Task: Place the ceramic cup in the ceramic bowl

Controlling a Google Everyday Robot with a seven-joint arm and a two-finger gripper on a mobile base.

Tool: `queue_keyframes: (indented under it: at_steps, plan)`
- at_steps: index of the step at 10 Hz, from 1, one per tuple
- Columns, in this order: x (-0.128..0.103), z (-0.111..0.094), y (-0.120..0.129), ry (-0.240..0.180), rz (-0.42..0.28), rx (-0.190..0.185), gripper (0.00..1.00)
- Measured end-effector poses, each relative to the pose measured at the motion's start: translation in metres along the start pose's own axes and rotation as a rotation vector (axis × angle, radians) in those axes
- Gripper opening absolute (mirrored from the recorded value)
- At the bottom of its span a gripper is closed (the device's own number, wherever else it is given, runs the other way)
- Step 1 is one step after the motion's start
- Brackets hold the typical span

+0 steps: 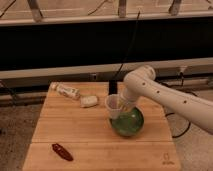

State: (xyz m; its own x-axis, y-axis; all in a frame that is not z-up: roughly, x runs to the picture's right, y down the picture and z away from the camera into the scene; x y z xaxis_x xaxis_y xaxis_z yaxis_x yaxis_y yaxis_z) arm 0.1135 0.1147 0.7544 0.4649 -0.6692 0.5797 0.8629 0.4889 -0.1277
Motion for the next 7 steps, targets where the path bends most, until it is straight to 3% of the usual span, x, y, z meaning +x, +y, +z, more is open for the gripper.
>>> queue_keyframes:
  at_steps: [7]
  plan:
    - [0.003, 0.012, 0.020, -0.023, 0.033, 0.001, 0.00]
